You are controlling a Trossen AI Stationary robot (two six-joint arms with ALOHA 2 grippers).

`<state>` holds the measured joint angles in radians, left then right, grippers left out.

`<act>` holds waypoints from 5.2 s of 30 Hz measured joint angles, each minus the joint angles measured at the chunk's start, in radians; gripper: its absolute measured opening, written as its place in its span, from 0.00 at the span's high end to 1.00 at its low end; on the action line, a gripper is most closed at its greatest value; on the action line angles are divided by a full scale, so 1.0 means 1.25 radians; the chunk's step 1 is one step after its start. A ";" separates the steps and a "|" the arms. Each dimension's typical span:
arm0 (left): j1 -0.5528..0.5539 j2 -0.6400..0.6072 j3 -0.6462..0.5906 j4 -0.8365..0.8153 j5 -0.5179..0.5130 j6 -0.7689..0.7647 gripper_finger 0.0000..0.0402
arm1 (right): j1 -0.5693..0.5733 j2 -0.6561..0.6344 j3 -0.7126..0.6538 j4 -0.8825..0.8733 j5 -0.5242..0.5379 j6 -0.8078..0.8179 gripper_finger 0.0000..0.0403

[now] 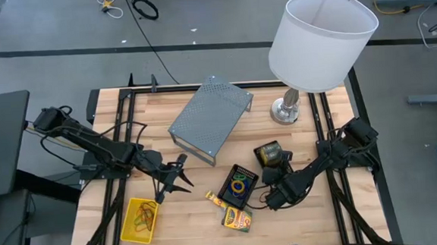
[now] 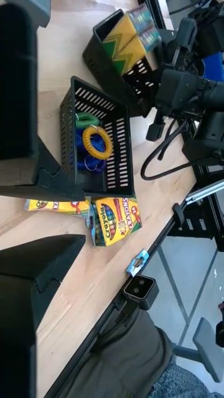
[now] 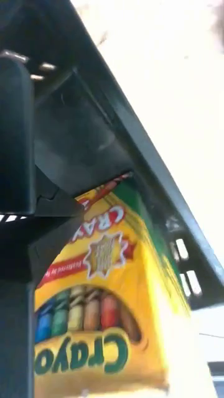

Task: Pick & Place Office Desk Supplies
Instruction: Put the box of crayons into right black bin

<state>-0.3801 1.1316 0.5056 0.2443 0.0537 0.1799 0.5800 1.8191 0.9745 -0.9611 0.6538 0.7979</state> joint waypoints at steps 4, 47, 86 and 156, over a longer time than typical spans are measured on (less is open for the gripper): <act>0.000 0.000 0.000 0.000 0.000 0.000 0.74 | -0.001 0.000 0.000 0.000 0.002 0.001 1.00; 0.000 0.000 0.000 0.000 0.000 -0.004 0.74 | 0.014 0.000 0.329 -0.089 -0.165 -0.113 0.95; 0.000 0.000 0.000 0.017 -0.001 0.011 0.74 | 0.157 0.156 0.337 0.276 -0.175 -0.579 0.57; 0.001 0.000 0.000 0.018 0.000 0.018 0.74 | 0.102 0.211 0.497 -0.018 -0.381 -0.293 0.56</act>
<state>-0.3794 1.1316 0.5056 0.2665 0.0532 0.2024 0.7070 2.0834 1.5959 -0.9835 0.1775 0.4317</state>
